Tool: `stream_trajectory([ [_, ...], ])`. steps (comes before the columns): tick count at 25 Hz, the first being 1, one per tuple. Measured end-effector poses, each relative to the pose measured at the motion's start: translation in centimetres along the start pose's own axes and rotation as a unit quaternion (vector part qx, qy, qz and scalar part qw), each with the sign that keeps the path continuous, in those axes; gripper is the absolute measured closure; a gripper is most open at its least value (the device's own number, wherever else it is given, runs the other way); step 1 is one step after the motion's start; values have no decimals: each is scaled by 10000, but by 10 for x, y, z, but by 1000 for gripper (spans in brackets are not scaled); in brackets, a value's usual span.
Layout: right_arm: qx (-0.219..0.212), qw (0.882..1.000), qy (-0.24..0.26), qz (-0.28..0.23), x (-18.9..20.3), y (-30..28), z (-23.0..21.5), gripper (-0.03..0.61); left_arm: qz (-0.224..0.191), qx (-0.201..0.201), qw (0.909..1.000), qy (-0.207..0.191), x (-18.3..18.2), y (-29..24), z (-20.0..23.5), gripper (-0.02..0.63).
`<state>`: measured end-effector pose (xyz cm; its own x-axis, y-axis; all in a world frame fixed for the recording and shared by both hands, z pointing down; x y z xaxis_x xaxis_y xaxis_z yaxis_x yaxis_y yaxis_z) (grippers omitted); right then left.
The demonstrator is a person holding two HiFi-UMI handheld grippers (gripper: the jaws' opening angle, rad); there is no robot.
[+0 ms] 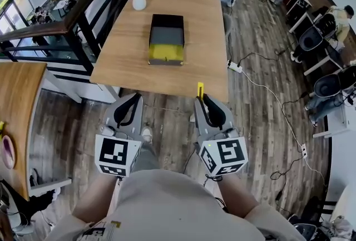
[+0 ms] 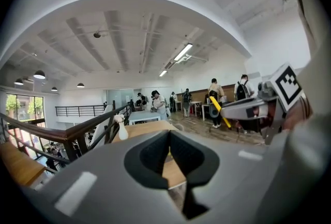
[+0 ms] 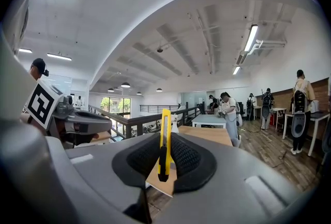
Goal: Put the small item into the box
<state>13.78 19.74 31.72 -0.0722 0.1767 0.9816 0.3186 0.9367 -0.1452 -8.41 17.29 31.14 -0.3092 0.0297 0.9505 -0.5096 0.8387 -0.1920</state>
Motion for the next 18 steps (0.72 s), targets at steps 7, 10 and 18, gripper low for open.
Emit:
stream_trajectory([
  [7,136,9998,-82,110,-14,-70,-15,517,53,203,9998,3,-5,-62,47,611],
  [10,189,9996,-131,171,-22,-101,-17,517,92,273,9996,26,-6,-85,71,611],
  [18,352,9988,-139,296,-46,-189,-20,517,112,522,9985,151,-6,-155,140,611],
])
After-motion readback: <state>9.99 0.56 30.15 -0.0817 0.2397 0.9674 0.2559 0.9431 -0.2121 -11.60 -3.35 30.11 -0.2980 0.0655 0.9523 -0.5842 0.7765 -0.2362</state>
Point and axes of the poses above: the fingertips, and each gripper's own axes: y backward along the fingers, z to its left, x out of its underside, the point moved 8 cm from there along y, backward along the fingers, and after that the axes turned 7 degrees about -y, right-handed, at the moved point
